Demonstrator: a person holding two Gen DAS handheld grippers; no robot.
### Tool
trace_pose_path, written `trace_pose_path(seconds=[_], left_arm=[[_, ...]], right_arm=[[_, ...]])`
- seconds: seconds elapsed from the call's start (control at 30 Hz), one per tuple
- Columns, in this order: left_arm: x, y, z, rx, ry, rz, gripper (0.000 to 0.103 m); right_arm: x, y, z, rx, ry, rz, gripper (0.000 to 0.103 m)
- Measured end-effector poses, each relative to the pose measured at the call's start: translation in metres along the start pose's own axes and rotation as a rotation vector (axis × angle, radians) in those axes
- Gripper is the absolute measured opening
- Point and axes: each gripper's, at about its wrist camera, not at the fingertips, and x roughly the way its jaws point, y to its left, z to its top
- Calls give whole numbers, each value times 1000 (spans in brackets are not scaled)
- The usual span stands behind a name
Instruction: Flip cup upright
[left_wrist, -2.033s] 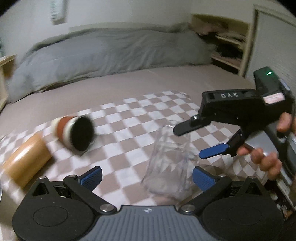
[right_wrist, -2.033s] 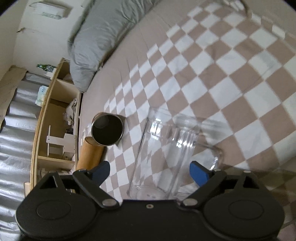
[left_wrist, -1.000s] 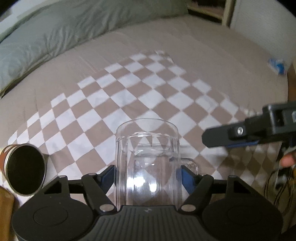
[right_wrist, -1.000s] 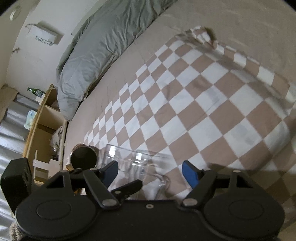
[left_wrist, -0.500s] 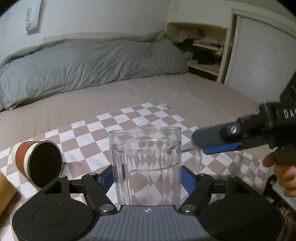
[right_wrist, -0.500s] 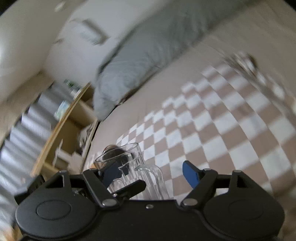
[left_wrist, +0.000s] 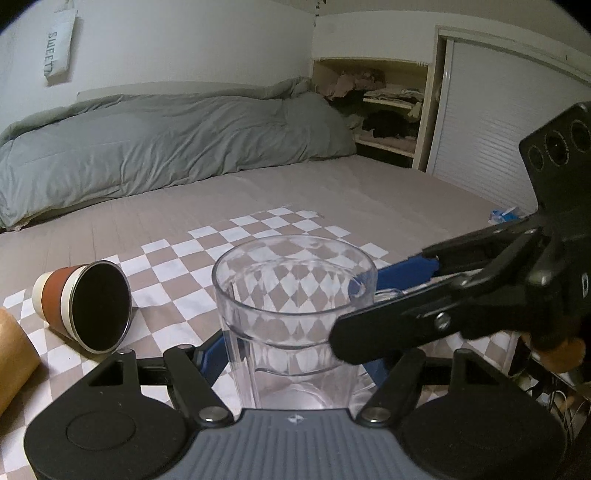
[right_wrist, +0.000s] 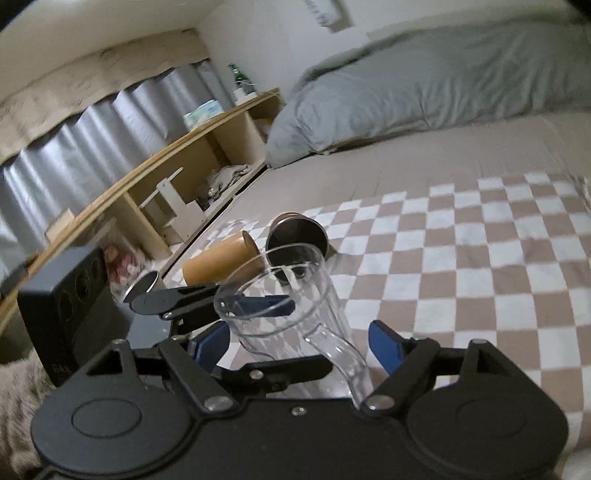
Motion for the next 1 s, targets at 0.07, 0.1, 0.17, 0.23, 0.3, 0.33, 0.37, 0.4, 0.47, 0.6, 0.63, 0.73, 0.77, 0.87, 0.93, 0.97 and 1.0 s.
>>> trace_pose_path(seconds=[0.07,0.1,0.17,0.23,0.3,0.33,0.37,0.4,0.47,0.6,0.63,0.73,0.77,0.87,0.93,0.97,1.0], left_arm=[[-1,-1,-3,16,-8,-3,74],[-1,-4,-5,36,-16,-4,74],[-1,-9,-9,78,-32,-10,74],[-1,-13,-13,119,-36,0,74],[2,-10,-15,123,-8,-4,74],[2,-7,-16,106,8,-13,75],[3,-3,-18,90,15,-27,75],[2,-1,-19,82,15,-37,75],[4,-3,-18,89,7,-40,75],[15,-10,-9,67,-14,-77,75],[20,-11,-6,51,-19,-95,75],[33,-19,1,34,-53,-138,75],[37,-23,2,37,-63,-147,75],[54,-38,7,51,-72,-142,76],[65,-44,10,44,-64,-142,75],[71,-46,11,33,-58,-145,76],[75,-48,12,24,-55,-144,76]], right_arm=[[3,7,0,-51,-17,-9,86],[5,10,0,-75,-26,-12,86],[10,17,0,-126,-44,-24,85],[15,23,1,-162,-57,-37,84],[19,24,1,-185,-64,-30,82],[20,26,1,-197,-69,-33,81],[20,27,0,-206,-72,-35,81],[19,27,1,-210,-72,-35,80],[15,27,1,-211,-77,-42,80],[6,26,1,-224,-102,-81,79],[4,25,1,-229,-111,-101,79],[-7,17,3,-216,-136,-154,78],[-11,13,4,-204,-145,-170,78],[-24,-4,7,-146,-168,-223,78],[-30,-12,9,-126,-176,-263,78],[-32,-15,8,-129,-179,-288,78],[-33,-18,7,-139,-182,-323,78]])
